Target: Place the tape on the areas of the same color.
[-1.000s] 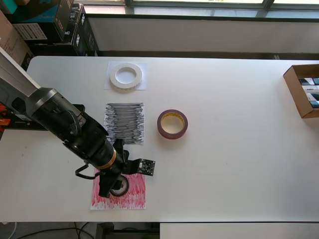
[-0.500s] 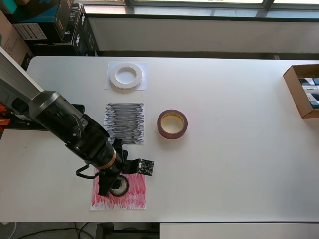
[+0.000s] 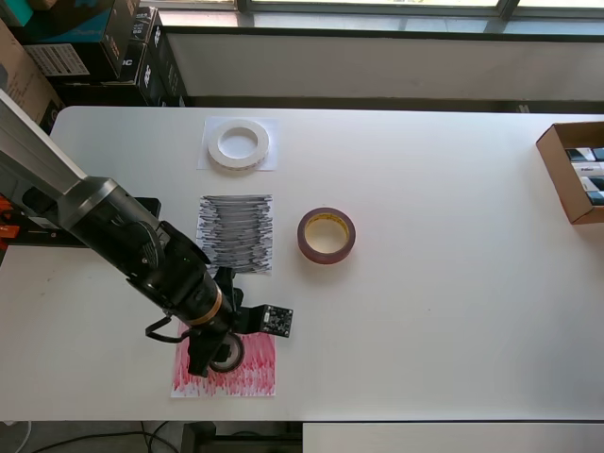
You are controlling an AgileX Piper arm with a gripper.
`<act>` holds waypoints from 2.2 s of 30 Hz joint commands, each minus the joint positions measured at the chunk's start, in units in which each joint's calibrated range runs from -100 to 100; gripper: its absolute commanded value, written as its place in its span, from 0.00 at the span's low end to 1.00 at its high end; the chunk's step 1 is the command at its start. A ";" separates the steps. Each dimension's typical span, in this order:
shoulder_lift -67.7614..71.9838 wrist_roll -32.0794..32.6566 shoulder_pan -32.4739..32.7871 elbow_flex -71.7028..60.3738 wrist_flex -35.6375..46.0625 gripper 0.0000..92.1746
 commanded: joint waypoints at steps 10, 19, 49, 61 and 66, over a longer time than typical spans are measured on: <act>0.61 0.23 0.35 0.56 0.55 0.72; 0.61 0.23 0.43 1.11 0.55 0.72; 2.95 0.23 0.35 0.38 0.55 0.72; 3.14 0.23 0.35 0.65 0.55 0.72; 3.14 0.23 0.35 0.65 0.55 0.72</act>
